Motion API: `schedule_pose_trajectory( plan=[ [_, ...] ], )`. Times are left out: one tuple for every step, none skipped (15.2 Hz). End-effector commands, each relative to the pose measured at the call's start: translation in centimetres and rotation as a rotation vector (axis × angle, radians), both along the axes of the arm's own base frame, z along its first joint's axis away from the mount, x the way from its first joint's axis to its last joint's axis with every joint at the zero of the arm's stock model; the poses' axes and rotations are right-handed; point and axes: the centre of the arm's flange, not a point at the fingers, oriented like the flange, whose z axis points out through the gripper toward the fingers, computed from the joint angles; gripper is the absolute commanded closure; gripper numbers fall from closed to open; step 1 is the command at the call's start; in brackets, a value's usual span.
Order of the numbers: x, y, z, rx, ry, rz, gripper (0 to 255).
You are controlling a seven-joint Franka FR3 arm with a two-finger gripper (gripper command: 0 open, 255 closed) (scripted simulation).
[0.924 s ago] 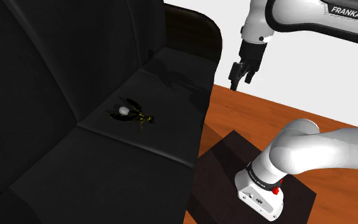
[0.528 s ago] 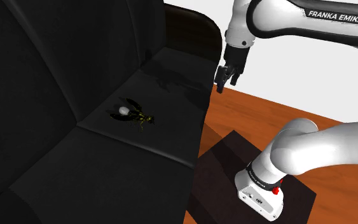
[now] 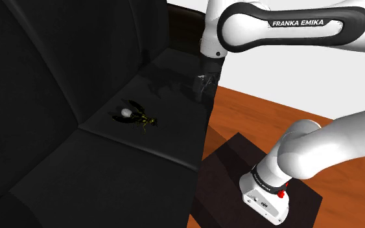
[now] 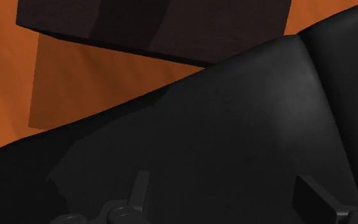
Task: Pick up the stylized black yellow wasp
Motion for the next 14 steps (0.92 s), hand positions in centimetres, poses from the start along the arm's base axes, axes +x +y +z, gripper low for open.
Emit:
schedule_pose_trajectory(
  plan=[
    [1.5,2.3,-1.2,0.011,-0.006,0.035,0],
    [2.1,3.3,-1.7,0.015,-0.009,0.052,0],
    [2.7,4.3,-2.2,0.02,-0.011,0.069,0],
    [3.3,5.2,-2.7,0.024,-0.014,0.087,0],
    [3.9,6.2,-3.2,0.029,-0.016,0.104,0],
    [4.5,7.3,-3.7,0.033,-0.019,0.121,0],
    [5.0,8.3,-4.1,0.038,-0.022,0.138,0],
    [5.6,9.3,-4.6,0.042,-0.024,0.155,0],
    [6.1,10.4,-5.1,0.047,-0.027,0.172,0],
    [6.6,11.4,-5.5,0.051,-0.029,0.189,0],
    [7.1,12.5,-6.0,0.056,-0.032,0.207,0],
    [7.6,13.6,-6.4,0.06,-0.034,0.224,0],
    [8.1,14.6,-6.8,0.065,-0.037,0.241,0],
    [8.5,15.7,-7.3,0.07,-0.04,0.258,0]
  ],
)
